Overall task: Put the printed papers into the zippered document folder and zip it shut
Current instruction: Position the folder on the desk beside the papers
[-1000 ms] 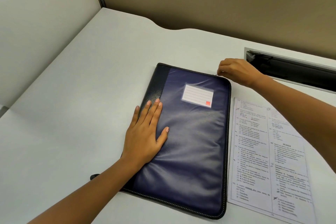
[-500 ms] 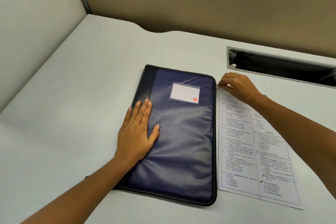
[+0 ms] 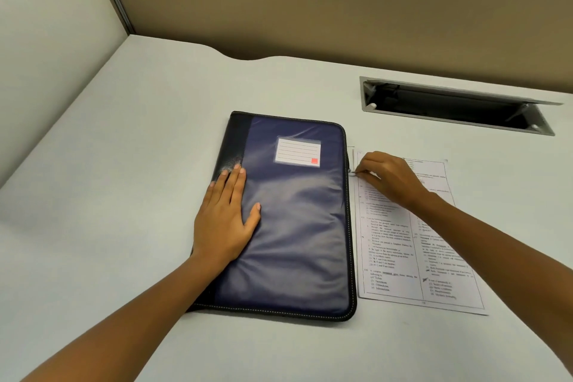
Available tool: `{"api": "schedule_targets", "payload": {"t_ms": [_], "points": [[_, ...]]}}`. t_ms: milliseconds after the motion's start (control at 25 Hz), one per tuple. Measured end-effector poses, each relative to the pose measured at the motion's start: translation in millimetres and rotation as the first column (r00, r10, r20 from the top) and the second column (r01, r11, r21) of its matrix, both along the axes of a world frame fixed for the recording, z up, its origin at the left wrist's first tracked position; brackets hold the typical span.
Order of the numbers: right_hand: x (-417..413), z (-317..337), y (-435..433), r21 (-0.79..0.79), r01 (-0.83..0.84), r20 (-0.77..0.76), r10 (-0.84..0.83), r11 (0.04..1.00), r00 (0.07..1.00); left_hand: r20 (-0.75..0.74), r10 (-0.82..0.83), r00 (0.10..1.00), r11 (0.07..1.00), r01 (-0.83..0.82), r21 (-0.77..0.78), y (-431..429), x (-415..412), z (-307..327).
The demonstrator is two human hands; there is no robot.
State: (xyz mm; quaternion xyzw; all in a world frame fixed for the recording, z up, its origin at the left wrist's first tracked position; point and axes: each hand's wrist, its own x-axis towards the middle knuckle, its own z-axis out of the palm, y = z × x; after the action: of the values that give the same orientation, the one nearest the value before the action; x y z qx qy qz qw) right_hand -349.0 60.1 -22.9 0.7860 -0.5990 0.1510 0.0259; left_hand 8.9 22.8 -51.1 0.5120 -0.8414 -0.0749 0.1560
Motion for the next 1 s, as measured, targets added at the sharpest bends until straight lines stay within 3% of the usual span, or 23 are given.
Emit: {"api": "schedule_targets", "payload": {"t_ms": [400,800,1000], "points": [[34,-1,59,-0.054,0.093,0.065,-0.09,0.994,0.994,-0.005,-0.017,1.0,1.0,0.017,0.004,-1,1,-3],[46,6,65,-0.028,0.113,0.016,-0.113,0.993,0.993,-0.006,-0.045,0.999,0.999,0.045,-0.001,-1,1,-3],[44,1,63,0.006,0.266,0.165,-0.264,0.964,0.95,0.012,-0.089,0.996,0.996,0.089,-0.009,-4,3,-3]]}}
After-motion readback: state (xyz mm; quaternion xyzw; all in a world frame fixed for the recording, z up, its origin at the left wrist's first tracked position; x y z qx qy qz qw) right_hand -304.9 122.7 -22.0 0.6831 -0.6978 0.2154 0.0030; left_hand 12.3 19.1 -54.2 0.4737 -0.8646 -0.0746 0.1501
